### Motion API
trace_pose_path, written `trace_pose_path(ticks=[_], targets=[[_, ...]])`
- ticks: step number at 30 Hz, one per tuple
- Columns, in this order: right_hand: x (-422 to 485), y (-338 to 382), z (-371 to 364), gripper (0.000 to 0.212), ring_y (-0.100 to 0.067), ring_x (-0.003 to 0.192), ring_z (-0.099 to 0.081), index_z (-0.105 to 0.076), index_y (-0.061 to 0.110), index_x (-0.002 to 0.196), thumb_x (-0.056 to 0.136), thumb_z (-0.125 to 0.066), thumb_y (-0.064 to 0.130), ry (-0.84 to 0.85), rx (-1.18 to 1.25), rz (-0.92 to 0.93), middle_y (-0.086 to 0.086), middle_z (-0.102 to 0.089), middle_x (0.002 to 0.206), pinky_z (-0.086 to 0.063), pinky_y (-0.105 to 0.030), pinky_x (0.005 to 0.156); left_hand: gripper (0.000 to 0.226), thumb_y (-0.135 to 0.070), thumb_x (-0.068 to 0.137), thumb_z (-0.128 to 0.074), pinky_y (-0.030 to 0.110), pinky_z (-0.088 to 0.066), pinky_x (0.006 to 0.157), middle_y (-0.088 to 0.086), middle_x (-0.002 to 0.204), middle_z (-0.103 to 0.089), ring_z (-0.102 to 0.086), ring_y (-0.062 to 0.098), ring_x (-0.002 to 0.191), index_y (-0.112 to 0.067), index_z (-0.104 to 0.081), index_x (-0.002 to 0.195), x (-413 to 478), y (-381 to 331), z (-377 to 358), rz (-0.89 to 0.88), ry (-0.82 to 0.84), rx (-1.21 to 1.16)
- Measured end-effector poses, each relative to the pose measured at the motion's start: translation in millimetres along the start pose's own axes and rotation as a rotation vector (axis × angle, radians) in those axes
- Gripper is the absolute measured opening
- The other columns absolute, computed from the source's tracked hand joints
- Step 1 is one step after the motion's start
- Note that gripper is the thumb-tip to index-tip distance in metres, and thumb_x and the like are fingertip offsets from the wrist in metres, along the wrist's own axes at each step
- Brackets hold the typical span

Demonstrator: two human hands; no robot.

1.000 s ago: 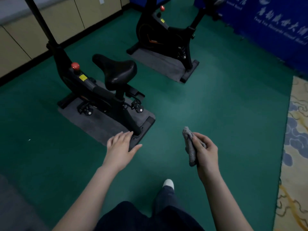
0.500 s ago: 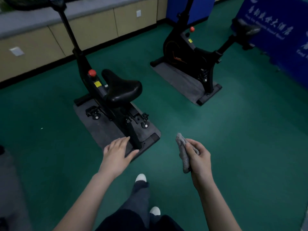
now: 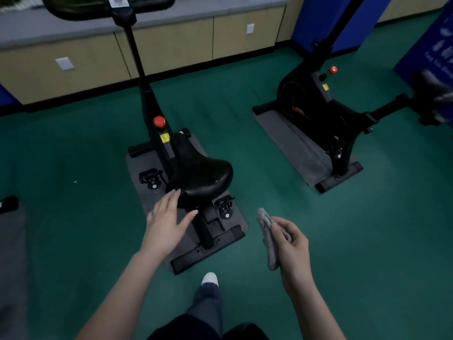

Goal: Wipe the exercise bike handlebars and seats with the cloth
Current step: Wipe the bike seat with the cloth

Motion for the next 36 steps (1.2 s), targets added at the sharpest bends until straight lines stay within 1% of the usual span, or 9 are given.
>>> trace_pose_path(ticks=[3, 8, 13, 17, 21, 24, 30, 33, 36], targets=[[27.2, 5.7, -12.7, 0.010, -0.021, 0.093, -0.065, -0.068, 0.010, 0.098, 0.091, -0.061, 0.010, 0.020, -0.014, -0.027, -0.007, -0.070, 0.099, -0.051, -0.034, 0.083, 0.073, -0.057, 0.090, -0.043, 0.043, -0.019, 0.113, 0.000, 0.154, -0.026, -0.023, 0.020, 0.141, -0.019, -0.023, 0.149, 28.4, 6.2, 7.4, 0.063, -0.034, -0.036], [67.2, 17.4, -36.2, 0.009, -0.013, 0.089, -0.066, -0.069, 0.013, 0.096, 0.091, -0.062, 0.011, 0.115, -0.060, -0.017, -0.004, -0.071, 0.097, -0.050, -0.020, 0.075, 0.072, -0.058, 0.090, -0.043, 0.044, -0.021, 0.113, 0.000, 0.152, -0.029, -0.025, 0.020, 0.139, -0.021, -0.026, 0.148, 54.9, 14.5, 2.5, 0.157, -0.034, -0.100], [110.7, 37.1, -67.8, 0.010, -0.010, 0.088, -0.066, -0.069, 0.015, 0.095, 0.091, -0.061, 0.010, 0.231, -0.096, 0.054, 0.002, -0.071, 0.092, -0.050, -0.016, 0.073, 0.068, -0.058, 0.090, -0.042, 0.044, -0.023, 0.112, -0.001, 0.150, -0.034, -0.028, 0.020, 0.138, -0.021, -0.031, 0.147, 76.8, 15.0, -5.3, 0.246, -0.075, -0.163], [146.1, 61.3, -107.3, 0.011, -0.009, 0.093, -0.066, -0.068, 0.016, 0.096, 0.092, -0.060, 0.009, 0.381, -0.178, 0.166, 0.005, -0.071, 0.094, -0.051, -0.020, 0.082, 0.063, -0.056, 0.091, -0.045, 0.043, -0.023, 0.111, -0.003, 0.147, -0.038, -0.030, 0.019, 0.136, -0.023, -0.037, 0.144, 93.3, 9.7, -11.2, 0.338, -0.125, -0.222], [174.8, 85.1, -159.5, 0.013, -0.009, 0.098, -0.064, -0.067, 0.019, 0.096, 0.092, -0.060, 0.009, 0.552, -0.292, 0.345, 0.007, -0.069, 0.098, -0.049, -0.026, 0.089, 0.057, -0.053, 0.091, -0.049, 0.043, -0.024, 0.111, -0.004, 0.144, -0.042, -0.033, 0.019, 0.135, -0.024, -0.042, 0.140, 103.3, 9.0, -15.7, 0.433, -0.198, -0.292], [185.5, 92.6, -202.9, 0.014, -0.008, 0.099, -0.063, -0.067, 0.018, 0.099, 0.091, -0.060, 0.009, 0.690, -0.389, 0.501, 0.004, -0.069, 0.100, -0.047, -0.021, 0.089, 0.053, -0.049, 0.090, -0.054, 0.045, -0.029, 0.110, -0.001, 0.138, -0.049, -0.040, 0.019, 0.131, -0.023, -0.048, 0.135, 105.6, 10.6, -19.3, 0.469, -0.244, -0.361], [173.2, 86.5, -272.5, 0.016, -0.019, 0.104, -0.057, -0.069, 0.005, 0.102, 0.089, -0.061, 0.004, 0.980, -0.580, 0.924, -0.003, -0.067, 0.104, -0.037, -0.010, 0.092, 0.050, -0.049, 0.088, -0.057, 0.046, -0.032, 0.108, -0.003, 0.130, -0.054, -0.045, 0.017, 0.125, -0.022, -0.053, 0.130, 101.7, 14.8, -26.8, 0.474, -0.312, -0.448], [158.9, 65.4, -289.9, 0.018, -0.026, 0.108, -0.055, -0.069, 0.000, 0.104, 0.088, -0.061, 0.001, 1.205, -0.708, 1.112, -0.009, -0.068, 0.105, -0.040, -0.024, 0.098, 0.059, -0.056, 0.085, -0.054, 0.046, -0.032, 0.108, -0.002, 0.130, -0.054, -0.045, 0.017, 0.125, -0.019, -0.052, 0.130, 96.6, 21.3, -32.6, 0.486, -0.329, -0.489], [159.4, 52.7, -298.1, 0.020, -0.030, 0.109, -0.056, -0.070, 0.000, 0.103, 0.085, -0.062, -0.002, 1.308, -0.872, 1.277, -0.010, -0.068, 0.104, -0.040, -0.036, 0.098, 0.064, -0.059, 0.080, -0.047, 0.044, -0.030, 0.110, -0.006, 0.133, -0.051, -0.042, 0.014, 0.127, -0.021, -0.050, 0.132, 91.5, 24.4, -38.0, 0.493, -0.337, -0.553]])
Point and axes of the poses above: each hand's wrist, its own x-axis towards the middle knuckle, its own z-axis out of the back of the hand, y = z × x, the point moved 5 cm from there along x, towards the middle knuckle
